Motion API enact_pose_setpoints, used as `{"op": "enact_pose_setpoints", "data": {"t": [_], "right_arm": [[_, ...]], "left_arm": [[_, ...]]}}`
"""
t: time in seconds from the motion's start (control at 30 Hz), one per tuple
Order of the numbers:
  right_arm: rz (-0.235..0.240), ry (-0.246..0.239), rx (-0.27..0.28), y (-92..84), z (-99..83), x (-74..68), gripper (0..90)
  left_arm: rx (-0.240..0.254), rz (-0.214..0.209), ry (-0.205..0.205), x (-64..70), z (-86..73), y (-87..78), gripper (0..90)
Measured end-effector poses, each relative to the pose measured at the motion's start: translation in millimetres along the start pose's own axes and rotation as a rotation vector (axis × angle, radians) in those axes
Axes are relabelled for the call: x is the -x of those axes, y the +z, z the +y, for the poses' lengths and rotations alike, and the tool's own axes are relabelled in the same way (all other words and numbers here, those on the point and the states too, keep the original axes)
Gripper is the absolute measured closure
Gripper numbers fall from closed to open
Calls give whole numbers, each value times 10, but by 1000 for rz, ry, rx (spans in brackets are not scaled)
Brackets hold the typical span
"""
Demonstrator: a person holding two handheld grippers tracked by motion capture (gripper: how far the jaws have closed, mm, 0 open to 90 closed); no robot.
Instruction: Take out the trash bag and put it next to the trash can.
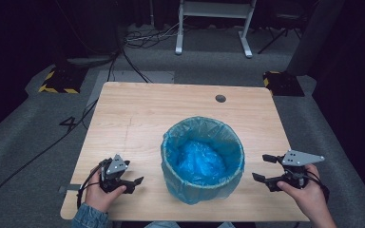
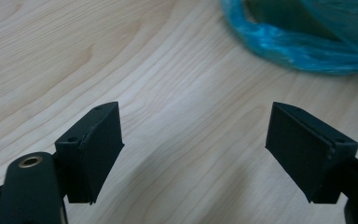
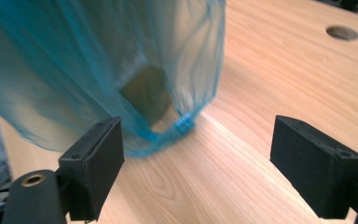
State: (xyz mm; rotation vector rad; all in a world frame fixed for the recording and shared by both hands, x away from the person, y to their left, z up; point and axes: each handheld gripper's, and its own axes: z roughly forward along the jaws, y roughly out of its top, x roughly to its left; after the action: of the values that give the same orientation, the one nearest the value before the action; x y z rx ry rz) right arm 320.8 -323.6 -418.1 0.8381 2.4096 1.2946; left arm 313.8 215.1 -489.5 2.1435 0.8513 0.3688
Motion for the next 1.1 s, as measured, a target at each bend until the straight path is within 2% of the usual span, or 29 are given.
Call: {"op": "enact_pose_setpoints", "data": {"t": [0.07, 0.13, 0.27, 0.37, 0.53, 0.6, 0.7, 0.8, 0.9, 1.03, 1.1], "right_arm": [[1, 0, -14, 54, -71, 11, 179], [3, 1, -16, 70, -90, 8, 179], [3, 5, -25, 124, -161, -12, 179], [1, 0, -39, 167, -205, -45, 179], [4, 4, -50, 248, -276, -87, 179], [-1, 12, -52, 269, -285, -102, 186], [5, 6, -52, 290, -286, -131, 192], [7, 2, -59, 304, -295, -151, 192], [0, 5, -68, 311, -315, -158, 192], [-7, 9, -65, 303, -335, -170, 195], [-9, 11, -61, 299, -337, -170, 198]], "left_arm": [[10, -33, 27, 96, 45, 43, 184], [18, -46, 27, 130, 59, 62, 184], [29, -79, 76, 241, 96, 169, 192], [17, -93, 84, 287, 114, 253, 198], [32, -114, 91, 355, 182, 377, 209], [28, -130, 95, 362, 204, 432, 227], [-6, -142, 92, 366, 242, 494, 227], [-10, -151, 92, 366, 281, 538, 236], [-45, -169, 103, 366, 318, 594, 238], [-43, -208, 114, 349, 370, 653, 261], [-33, -222, 94, 320, 387, 672, 282]]}}
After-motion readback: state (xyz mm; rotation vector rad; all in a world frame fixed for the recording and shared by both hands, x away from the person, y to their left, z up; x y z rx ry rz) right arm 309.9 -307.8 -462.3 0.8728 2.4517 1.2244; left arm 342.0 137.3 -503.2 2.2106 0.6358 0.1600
